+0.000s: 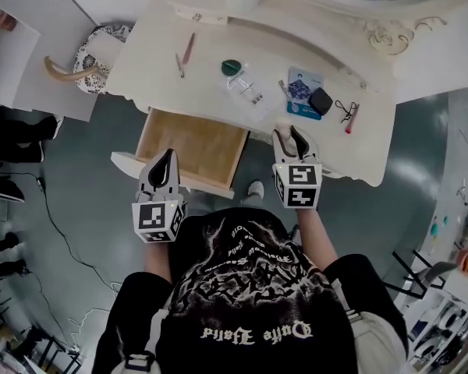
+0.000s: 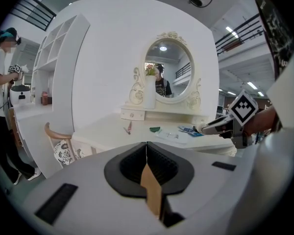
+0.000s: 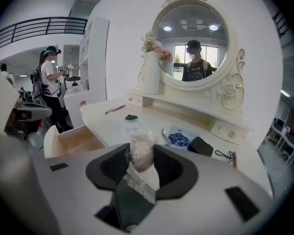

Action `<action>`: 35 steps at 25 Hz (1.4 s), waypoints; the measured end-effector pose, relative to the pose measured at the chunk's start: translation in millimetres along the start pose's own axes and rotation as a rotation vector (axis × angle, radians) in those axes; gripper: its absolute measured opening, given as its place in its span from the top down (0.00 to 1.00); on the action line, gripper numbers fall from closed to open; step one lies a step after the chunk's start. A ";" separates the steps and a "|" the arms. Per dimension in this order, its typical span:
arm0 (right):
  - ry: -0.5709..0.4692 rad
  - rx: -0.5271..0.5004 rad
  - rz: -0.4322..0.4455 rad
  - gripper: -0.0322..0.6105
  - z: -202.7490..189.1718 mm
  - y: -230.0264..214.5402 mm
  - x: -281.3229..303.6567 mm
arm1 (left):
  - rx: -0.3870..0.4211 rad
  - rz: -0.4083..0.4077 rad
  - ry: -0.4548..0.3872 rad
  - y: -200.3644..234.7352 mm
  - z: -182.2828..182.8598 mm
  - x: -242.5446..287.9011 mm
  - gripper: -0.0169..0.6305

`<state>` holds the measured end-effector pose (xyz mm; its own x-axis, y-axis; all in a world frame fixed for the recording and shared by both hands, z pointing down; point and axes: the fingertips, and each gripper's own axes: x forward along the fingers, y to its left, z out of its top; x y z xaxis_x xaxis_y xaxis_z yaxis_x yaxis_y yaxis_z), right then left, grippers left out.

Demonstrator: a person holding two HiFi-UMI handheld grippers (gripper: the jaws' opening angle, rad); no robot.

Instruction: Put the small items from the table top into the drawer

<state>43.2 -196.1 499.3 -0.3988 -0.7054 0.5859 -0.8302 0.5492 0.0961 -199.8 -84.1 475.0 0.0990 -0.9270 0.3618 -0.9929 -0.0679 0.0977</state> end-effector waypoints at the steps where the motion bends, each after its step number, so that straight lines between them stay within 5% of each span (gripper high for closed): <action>1: 0.000 -0.005 0.009 0.70 1.5 6.4 2.5 | 0.001 0.000 0.000 4.1 -0.3 -0.2 0.95; 15: 0.043 -0.038 0.115 0.70 7.1 90.0 29.5 | 0.043 -0.075 0.021 40.8 2.9 9.9 0.95; 35: 0.230 0.018 0.206 0.70 -46.1 163.2 79.5 | 0.059 -0.130 0.050 84.1 3.0 13.5 0.95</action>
<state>-106.0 -141.9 598.6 -0.4624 -0.4588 0.7587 -0.7486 0.6606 -0.0568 -282.1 -103.4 485.3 0.2285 -0.8895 0.3958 -0.9735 -0.2089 0.0925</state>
